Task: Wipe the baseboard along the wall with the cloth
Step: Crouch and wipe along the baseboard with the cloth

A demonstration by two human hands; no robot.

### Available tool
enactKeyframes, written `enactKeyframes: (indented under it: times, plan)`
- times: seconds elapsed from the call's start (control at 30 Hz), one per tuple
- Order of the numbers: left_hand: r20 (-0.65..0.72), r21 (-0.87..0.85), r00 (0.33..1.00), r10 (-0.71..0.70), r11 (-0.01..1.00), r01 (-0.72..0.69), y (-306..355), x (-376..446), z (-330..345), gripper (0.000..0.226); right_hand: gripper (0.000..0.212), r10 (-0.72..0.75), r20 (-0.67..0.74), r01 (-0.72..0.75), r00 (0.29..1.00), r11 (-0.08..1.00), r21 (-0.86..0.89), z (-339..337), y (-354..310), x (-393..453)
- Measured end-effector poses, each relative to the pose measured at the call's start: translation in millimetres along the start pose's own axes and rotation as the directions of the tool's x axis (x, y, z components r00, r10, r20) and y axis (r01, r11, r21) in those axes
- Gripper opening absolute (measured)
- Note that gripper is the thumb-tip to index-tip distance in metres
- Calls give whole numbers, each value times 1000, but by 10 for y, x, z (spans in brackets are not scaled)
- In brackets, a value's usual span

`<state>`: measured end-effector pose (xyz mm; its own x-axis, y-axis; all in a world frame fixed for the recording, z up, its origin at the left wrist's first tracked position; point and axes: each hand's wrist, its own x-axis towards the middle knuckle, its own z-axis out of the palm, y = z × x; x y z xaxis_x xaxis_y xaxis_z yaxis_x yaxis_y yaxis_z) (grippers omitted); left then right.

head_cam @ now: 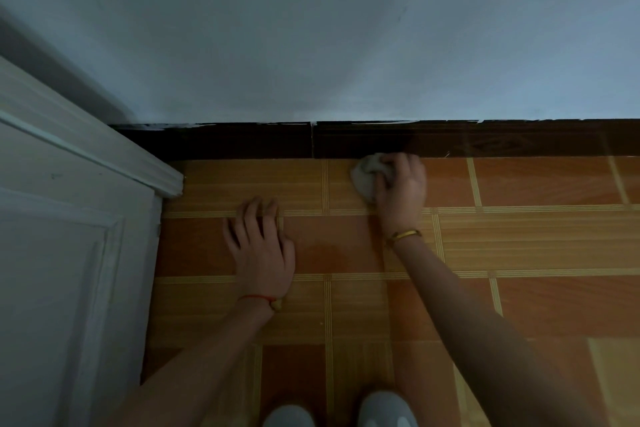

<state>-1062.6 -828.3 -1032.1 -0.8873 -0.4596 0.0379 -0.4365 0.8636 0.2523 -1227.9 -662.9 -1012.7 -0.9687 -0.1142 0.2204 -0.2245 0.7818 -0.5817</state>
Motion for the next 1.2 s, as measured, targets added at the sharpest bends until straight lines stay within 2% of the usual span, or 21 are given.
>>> enactKeyframes:
  times: [0.1,0.17,0.37,0.5,0.57,0.67,0.73,0.83,0.93,1.0,1.1,1.2]
  plan:
    - [7,-2,1000,-1,1000,1,1,2,-3,53,24,127,-98,-123,987,991,45,-113,108,44]
    - [9,-3,1000,-2,1000,2,-2,3,0,53,22,136,-134,-121,982,987,109,-137,14,33]
    - [-22,5,1000,3,1000,-3,-4,1,14,53,16,-80,-242,154,967,939,307,-113,-656,26]
    - [-22,10,1000,12,1000,-12,-8,-7,21,53,15,-170,-243,247,955,911,330,-139,-781,59]
    - [-24,8,1000,5,1000,-5,-4,-5,21,54,15,-125,-287,211,950,932,294,-207,-659,95]
    - [-17,1,1000,2,1000,-2,4,-1,14,53,16,84,-391,47,917,948,314,-313,-452,123]
    - [-5,3,1000,1,1000,-1,3,-2,12,53,17,174,-427,-20,887,940,341,-350,-382,127]
    - [-5,6,1000,0,1000,0,-11,-4,16,53,17,144,-408,2,901,941,337,-294,-449,121]
    - [-5,11,1000,2,1000,-2,-9,-6,15,55,20,-26,-299,117,954,950,290,-119,-671,54]
    - [0,13,1000,7,1000,-7,-8,-7,12,56,21,-79,-245,148,966,949,277,-36,-769,22]
    - [5,6,1000,10,1000,-10,-15,-4,8,56,20,-103,-231,168,967,945,280,-68,-697,55]
    - [-7,-3,1000,9,1000,-9,-8,-4,2,55,19,14,-329,77,944,962,261,-218,-436,115]
